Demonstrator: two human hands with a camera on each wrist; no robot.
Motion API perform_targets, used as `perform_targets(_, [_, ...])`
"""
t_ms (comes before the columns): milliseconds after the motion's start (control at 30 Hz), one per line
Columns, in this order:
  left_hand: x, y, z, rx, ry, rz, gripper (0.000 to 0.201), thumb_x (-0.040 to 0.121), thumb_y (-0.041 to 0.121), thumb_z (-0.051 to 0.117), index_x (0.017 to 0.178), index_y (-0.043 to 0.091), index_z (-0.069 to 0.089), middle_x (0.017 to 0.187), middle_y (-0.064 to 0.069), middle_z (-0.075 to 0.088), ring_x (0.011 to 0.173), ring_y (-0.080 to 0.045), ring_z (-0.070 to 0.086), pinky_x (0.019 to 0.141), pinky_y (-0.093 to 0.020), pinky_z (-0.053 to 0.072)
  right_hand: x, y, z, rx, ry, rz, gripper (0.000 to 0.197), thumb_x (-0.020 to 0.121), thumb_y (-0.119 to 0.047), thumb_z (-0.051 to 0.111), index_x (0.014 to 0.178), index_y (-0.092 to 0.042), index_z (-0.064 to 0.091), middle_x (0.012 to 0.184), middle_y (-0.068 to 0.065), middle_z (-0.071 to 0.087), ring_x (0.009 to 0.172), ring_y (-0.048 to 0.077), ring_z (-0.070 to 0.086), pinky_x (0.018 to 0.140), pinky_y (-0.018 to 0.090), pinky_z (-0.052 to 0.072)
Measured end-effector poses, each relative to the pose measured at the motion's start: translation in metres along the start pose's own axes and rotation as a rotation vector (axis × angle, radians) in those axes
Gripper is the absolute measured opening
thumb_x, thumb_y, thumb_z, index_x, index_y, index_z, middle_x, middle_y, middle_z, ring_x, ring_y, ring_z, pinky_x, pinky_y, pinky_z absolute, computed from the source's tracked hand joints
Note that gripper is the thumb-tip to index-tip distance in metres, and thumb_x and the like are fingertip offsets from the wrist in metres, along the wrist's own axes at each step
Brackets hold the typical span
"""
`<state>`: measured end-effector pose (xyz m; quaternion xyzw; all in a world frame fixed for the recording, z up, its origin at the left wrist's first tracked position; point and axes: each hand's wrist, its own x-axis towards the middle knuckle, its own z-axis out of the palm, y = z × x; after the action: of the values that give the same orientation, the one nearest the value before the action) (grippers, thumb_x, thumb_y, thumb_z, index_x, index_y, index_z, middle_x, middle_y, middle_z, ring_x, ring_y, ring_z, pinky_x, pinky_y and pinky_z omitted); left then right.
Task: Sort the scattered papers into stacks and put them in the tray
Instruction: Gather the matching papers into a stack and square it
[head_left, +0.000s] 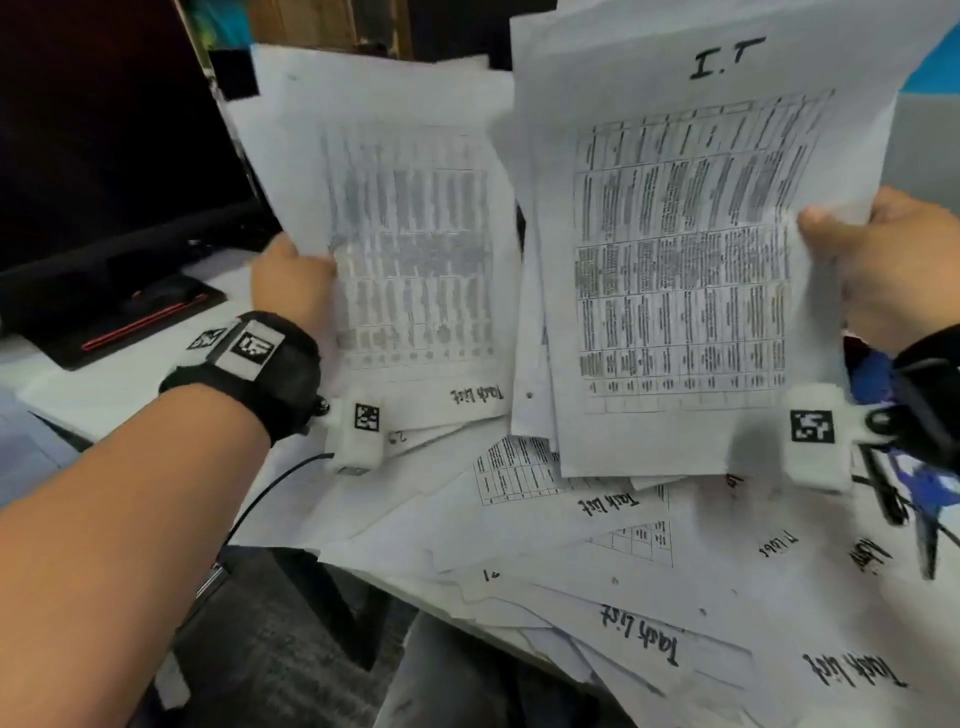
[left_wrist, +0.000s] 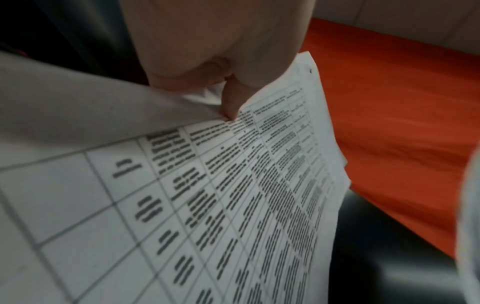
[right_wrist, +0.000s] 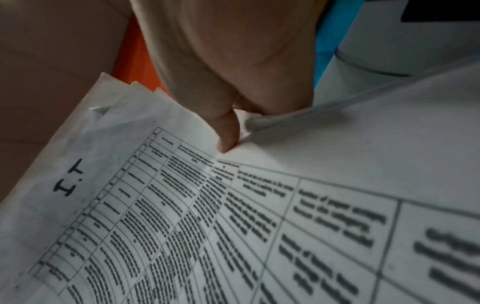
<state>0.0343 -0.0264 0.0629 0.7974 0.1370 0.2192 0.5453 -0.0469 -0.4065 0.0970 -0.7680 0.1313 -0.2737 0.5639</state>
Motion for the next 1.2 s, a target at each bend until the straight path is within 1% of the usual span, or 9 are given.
perform_targets(67, [-0.018, 0.02, 0.016, -0.083, -0.108, 0.029, 0.028, 0.091, 0.001, 0.044, 0.114, 0.008, 0.058, 0.084, 0.004, 0.056, 0.063, -0.001, 0.059, 0.039, -0.008, 0.034, -0.002, 0.002, 0.006, 0.039, -0.048, 0.066, 0.02, 0.094, -0.026, 0.057, 0.11, -0.014, 0.06, 0.093, -0.003, 0.066, 0.053, -0.01, 0.059, 0.046, 0.006, 0.044])
perform_targets(167, [-0.041, 0.038, 0.037, -0.119, -0.29, 0.059, 0.028, 0.091, -0.002, 0.046, 0.111, 0.011, 0.06, 0.077, 0.007, 0.056, 0.046, 0.009, 0.054, 0.036, -0.004, 0.035, -0.006, 0.011, 0.021, 0.135, -0.1, 0.179, 0.032, 0.092, -0.022, 0.06, 0.122, -0.007, 0.059, 0.103, 0.003, 0.068, 0.086, 0.012, 0.068, 0.075, 0.023, 0.055])
perform_targets(333, [-0.049, 0.044, 0.061, 0.028, -0.427, 0.071, 0.026, 0.091, 0.011, 0.051, 0.115, 0.004, 0.059, 0.104, -0.013, 0.065, 0.094, -0.028, 0.064, 0.073, -0.026, 0.056, -0.012, 0.03, 0.046, 0.236, -0.165, 0.316, 0.034, 0.095, -0.014, 0.055, 0.127, -0.002, 0.055, 0.119, 0.009, 0.064, 0.106, 0.026, 0.062, 0.089, 0.037, 0.052])
perform_targets(400, [-0.052, 0.045, 0.064, 0.031, -0.422, 0.065, 0.035, 0.096, 0.022, 0.045, 0.123, 0.001, 0.055, 0.122, -0.019, 0.06, 0.114, -0.036, 0.057, 0.096, -0.042, 0.049, -0.014, 0.034, 0.052, 0.307, -0.211, 0.374, 0.029, 0.095, -0.01, 0.053, 0.123, -0.001, 0.055, 0.116, 0.01, 0.065, 0.1, 0.025, 0.064, 0.089, 0.039, 0.054])
perform_targets(467, [-0.056, 0.045, 0.067, 0.002, -0.408, 0.048, 0.049, 0.101, 0.037, 0.032, 0.133, 0.003, 0.048, 0.136, -0.016, 0.051, 0.126, -0.032, 0.047, 0.107, -0.038, 0.037, -0.016, 0.036, 0.057, 0.349, -0.226, 0.369, 0.027, 0.096, -0.004, 0.049, 0.123, -0.003, 0.053, 0.113, 0.009, 0.066, 0.097, 0.024, 0.065, 0.081, 0.038, 0.057])
perform_targets(600, [-0.067, 0.044, 0.07, -0.017, -0.37, 0.132, 0.038, 0.102, 0.029, 0.035, 0.133, 0.009, 0.043, 0.128, -0.002, 0.049, 0.121, -0.018, 0.046, 0.087, -0.023, 0.032, -0.024, 0.026, 0.063, 0.226, -0.155, 0.165, 0.037, 0.096, -0.003, 0.046, 0.132, -0.011, 0.046, 0.12, 0.003, 0.061, 0.106, 0.02, 0.061, 0.093, 0.038, 0.052])
perform_targets(700, [-0.07, 0.052, 0.068, -0.09, -0.281, 0.243, 0.03, 0.101, 0.016, 0.036, 0.128, 0.011, 0.046, 0.119, 0.0, 0.053, 0.102, -0.011, 0.05, 0.079, -0.016, 0.034, -0.032, 0.011, 0.063, 0.171, -0.062, -0.058, 0.036, 0.096, -0.005, 0.04, 0.131, -0.014, 0.043, 0.111, -0.005, 0.057, 0.096, 0.004, 0.057, 0.079, 0.016, 0.051])
perform_targets(833, [-0.077, 0.057, 0.061, -0.248, -0.284, 0.312, 0.022, 0.1, 0.019, 0.039, 0.121, 0.022, 0.047, 0.109, 0.017, 0.055, 0.092, 0.009, 0.05, 0.072, -0.006, 0.036, -0.04, 0.005, 0.058, 0.192, -0.096, -0.147, 0.032, 0.099, -0.019, 0.043, 0.13, -0.024, 0.037, 0.108, -0.016, 0.055, 0.095, -0.005, 0.054, 0.077, 0.013, 0.045])
perform_targets(1200, [-0.084, 0.045, 0.062, -0.271, -0.39, 0.261, 0.018, 0.097, 0.028, 0.048, 0.115, 0.026, 0.043, 0.099, 0.026, 0.05, 0.088, 0.013, 0.047, 0.07, -0.012, 0.036, -0.017, -0.053, 0.031, 0.41, 0.021, -0.342, 0.025, 0.095, -0.027, 0.053, 0.118, -0.021, 0.047, 0.105, -0.009, 0.06, 0.083, -0.008, 0.061, 0.072, 0.012, 0.048])
